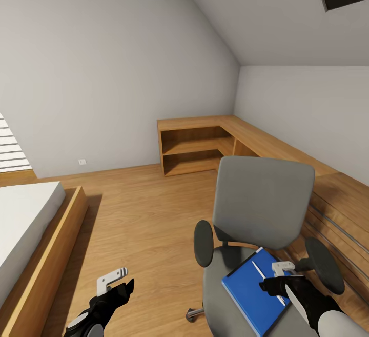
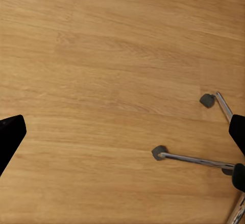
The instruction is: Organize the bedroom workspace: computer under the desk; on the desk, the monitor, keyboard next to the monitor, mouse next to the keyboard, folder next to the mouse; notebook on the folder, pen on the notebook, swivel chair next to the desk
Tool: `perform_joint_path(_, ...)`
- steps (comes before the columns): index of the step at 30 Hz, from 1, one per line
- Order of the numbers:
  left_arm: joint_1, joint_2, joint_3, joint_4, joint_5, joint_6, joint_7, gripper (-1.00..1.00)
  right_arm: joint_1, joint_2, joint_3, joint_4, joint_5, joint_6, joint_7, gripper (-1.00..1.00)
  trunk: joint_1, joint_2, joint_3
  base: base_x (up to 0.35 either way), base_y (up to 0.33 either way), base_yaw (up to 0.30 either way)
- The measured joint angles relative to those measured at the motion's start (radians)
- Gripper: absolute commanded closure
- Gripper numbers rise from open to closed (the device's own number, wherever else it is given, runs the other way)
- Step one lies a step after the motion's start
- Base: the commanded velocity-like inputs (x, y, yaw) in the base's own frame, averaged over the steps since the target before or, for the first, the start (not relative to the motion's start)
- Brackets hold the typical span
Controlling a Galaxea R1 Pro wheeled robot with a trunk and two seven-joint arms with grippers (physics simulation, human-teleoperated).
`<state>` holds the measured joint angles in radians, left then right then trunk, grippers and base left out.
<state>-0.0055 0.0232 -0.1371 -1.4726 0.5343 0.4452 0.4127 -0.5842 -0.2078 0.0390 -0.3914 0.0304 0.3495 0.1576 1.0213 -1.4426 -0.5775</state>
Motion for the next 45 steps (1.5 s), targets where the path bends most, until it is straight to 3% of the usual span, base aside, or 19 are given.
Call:
perform_joint_path(27,0.000,0.000,0.000,0.000,0.000,0.000,0.000,-1.00,0.000,0.000,0.000,-0.001,0.000,-0.001,-0.001,-1.00,0.000,0.000,0.000,0.000,0.000,0.000)
perform_joint_path(33,0.000,0.000,0.000,0.000,0.000,0.000,0.002,-1.00,0.000,-0.001,0.000,-0.001,0.001,-0.002,-0.001,-1.00,0.023,-0.042,-0.019,0.000,0.000,0.000)
perform_joint_path(45,0.000,0.000,0.000,0.000,0.000,0.000,0.001,-1.00,0.000,-0.001,0.000,-0.001,0.001,-0.002,-0.001,-1.00,0.023,-0.042,-0.019,0.000,0.000,0.000)
